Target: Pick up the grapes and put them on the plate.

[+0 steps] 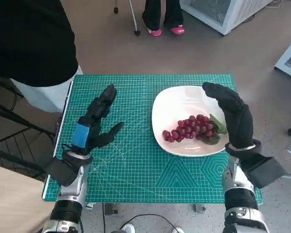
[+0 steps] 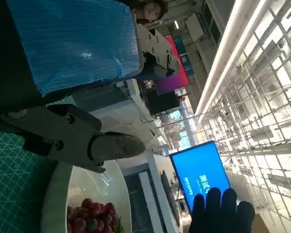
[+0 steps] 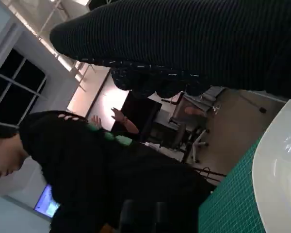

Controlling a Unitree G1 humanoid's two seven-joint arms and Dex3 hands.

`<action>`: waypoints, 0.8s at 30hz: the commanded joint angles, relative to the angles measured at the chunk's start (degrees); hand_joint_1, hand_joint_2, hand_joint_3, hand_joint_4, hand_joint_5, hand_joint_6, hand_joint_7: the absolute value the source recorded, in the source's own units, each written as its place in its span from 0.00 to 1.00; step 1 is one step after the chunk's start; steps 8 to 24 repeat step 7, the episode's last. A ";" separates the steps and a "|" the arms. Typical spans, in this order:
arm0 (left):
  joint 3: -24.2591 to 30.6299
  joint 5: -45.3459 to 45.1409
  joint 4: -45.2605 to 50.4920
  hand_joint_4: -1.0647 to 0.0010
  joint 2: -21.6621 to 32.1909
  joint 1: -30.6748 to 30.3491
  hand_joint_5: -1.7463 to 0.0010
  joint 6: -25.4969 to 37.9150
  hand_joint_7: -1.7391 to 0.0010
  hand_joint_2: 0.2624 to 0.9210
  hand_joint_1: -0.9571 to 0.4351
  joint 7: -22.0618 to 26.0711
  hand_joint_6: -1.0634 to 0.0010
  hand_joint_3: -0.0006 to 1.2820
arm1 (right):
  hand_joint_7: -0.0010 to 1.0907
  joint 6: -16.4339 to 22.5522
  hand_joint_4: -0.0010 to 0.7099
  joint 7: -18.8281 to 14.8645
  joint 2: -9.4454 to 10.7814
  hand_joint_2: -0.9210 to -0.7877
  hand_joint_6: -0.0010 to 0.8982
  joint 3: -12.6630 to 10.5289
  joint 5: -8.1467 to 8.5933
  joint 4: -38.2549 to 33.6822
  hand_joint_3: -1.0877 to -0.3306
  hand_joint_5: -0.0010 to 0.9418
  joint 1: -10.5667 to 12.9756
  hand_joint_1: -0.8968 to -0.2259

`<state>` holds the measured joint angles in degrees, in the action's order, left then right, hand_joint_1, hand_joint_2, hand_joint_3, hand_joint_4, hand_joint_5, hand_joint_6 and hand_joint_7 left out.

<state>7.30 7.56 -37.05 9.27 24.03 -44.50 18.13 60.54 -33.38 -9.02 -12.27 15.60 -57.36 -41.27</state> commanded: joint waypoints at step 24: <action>-0.17 0.45 1.11 0.73 -0.21 -0.55 1.00 -0.45 0.99 1.00 0.49 0.22 0.67 0.21 | 0.00 -0.53 0.33 -0.67 -0.28 0.00 0.27 0.12 -0.01 0.13 0.71 0.00 0.59 0.59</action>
